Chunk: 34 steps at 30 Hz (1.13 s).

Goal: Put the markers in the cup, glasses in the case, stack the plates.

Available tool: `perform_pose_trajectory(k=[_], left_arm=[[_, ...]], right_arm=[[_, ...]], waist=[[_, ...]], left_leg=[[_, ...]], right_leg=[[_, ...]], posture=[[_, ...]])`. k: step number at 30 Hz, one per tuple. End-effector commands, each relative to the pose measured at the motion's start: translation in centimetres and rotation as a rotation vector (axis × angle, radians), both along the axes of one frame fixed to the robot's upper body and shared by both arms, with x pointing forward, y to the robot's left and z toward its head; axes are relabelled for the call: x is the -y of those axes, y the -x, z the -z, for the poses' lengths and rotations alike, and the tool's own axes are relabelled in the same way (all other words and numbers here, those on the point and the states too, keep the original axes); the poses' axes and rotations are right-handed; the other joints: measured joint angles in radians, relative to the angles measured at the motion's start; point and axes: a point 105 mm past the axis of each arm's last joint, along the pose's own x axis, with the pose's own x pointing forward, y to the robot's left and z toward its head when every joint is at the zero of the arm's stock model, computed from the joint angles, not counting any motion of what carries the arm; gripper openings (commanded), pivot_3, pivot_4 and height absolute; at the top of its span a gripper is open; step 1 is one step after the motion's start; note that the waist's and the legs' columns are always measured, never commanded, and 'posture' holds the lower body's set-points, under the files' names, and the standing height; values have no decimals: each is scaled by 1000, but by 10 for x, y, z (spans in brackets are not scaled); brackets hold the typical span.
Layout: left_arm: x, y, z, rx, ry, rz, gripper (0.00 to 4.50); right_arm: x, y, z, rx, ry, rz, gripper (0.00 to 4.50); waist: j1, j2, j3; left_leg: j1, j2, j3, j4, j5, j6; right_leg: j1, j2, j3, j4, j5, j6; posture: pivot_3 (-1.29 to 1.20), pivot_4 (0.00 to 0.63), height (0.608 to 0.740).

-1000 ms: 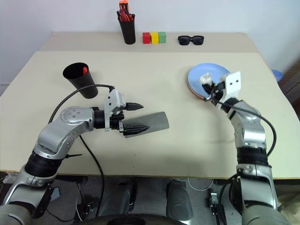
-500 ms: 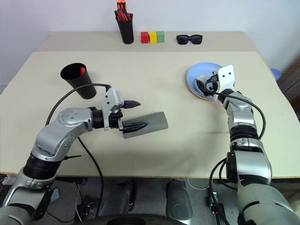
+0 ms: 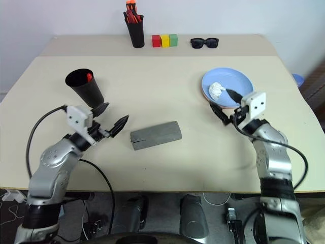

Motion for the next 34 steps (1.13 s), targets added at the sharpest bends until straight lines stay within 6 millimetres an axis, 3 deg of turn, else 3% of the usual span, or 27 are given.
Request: perform_pose_trajectory(k=[1,4,8,15,23,34], left_arm=[[-6,24,-16,73,12,58,4500],[-12,40,-7,47,-7,72,4500],[-29,66,3,13,-38,72,4500],[-40,79,14,-12,-93,76,4500],[-28,81,18,-27,-102,88,4500],[-22,82,18,-43,-78,65,4500]], right_arm=[[11,24,-20,46,17,-9,3741],[25,44,-5,3,87,-28,3741],[55,86,25,-135,101,-33,3741],[87,118,46,-203,116,36,3741],[84,109,28,-168,110,49,3741],[53,93,12,-147,102,16,3741]], waist=[[2,0,0],[14,-1,0],[27,-1,-1],[19,2,-3],[23,2,-3],[24,2,-3]], left_leg=[[0,0,0,0,0,0],[0,0,0,1,0,0],[1,1,2,1,-1,2],[0,2,5,2,-3,2],[0,3,7,0,-3,4],[-1,3,6,0,-3,4]], right_leg=[[0,0,0,0,-1,-1],[1,0,0,0,-1,-3],[3,0,0,-4,-2,-4],[5,-1,0,-12,-2,-4],[4,-1,1,-13,0,-7],[4,-1,1,-14,-1,-6]], posture=[[0,150,740],[0,150,740],[0,150,740],[0,150,740],[0,150,740],[0,150,740]])
